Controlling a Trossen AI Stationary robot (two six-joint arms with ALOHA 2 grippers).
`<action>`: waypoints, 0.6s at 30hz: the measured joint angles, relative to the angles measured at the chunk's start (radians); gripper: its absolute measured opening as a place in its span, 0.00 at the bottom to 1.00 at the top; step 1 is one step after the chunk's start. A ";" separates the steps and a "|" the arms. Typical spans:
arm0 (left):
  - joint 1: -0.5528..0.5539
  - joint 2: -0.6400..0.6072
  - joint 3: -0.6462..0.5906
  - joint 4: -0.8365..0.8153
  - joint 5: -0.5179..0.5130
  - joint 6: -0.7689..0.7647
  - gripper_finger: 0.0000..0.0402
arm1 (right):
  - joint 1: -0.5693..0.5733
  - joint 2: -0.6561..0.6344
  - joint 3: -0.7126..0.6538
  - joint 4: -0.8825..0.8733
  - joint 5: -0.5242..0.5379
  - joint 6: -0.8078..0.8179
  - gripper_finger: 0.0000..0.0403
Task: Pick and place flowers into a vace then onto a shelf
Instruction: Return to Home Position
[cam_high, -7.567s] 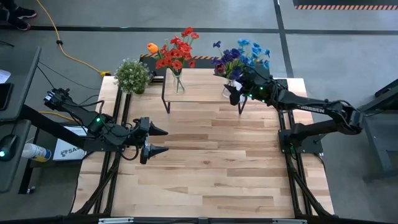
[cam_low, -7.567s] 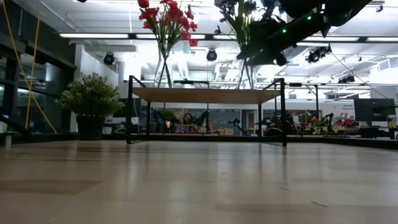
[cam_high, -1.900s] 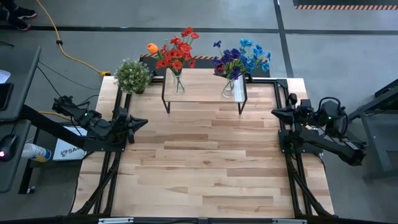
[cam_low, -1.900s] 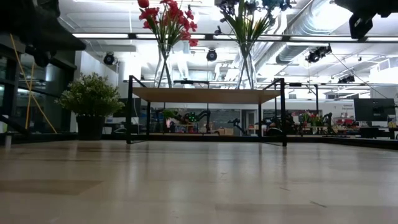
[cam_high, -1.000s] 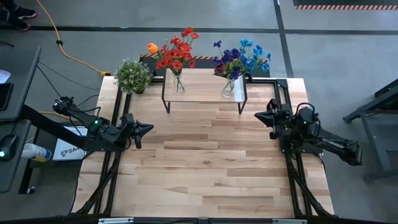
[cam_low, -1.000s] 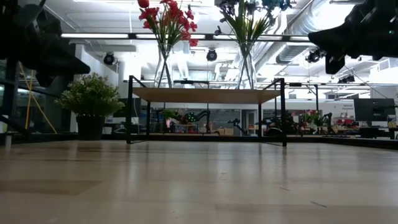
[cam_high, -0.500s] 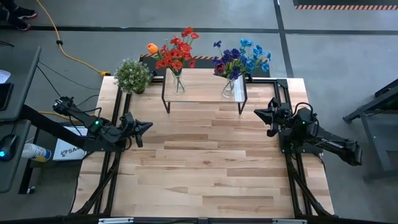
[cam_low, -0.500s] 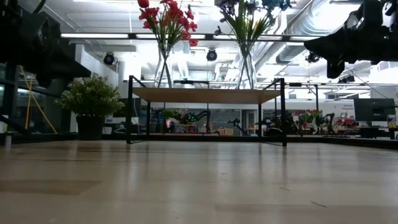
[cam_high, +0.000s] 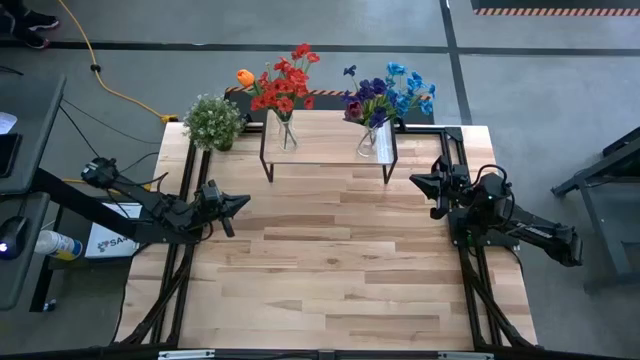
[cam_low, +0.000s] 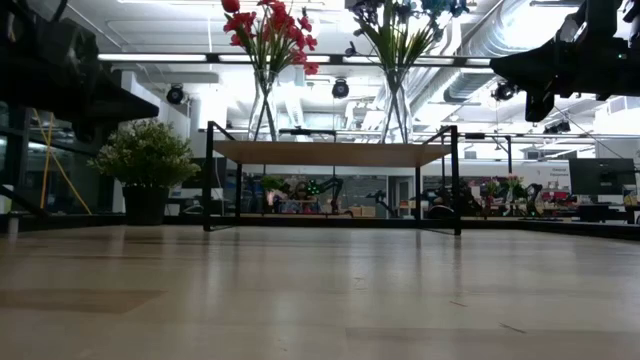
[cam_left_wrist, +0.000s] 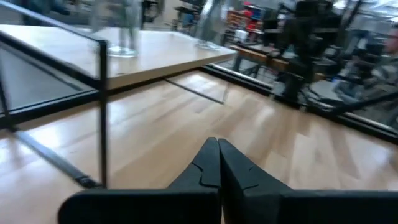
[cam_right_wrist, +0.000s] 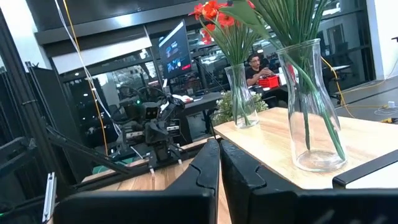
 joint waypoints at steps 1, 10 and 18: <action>0.019 0.001 0.000 -0.004 0.002 -0.004 0.07 | 0.000 0.000 0.000 0.000 0.000 0.000 0.02; 0.273 0.010 0.000 0.012 0.233 0.013 0.16 | 0.000 0.000 0.000 -0.006 -0.004 -0.001 0.01; 0.331 0.010 0.000 0.014 0.292 0.015 0.10 | 0.000 0.000 0.000 -0.016 -0.015 -0.035 0.01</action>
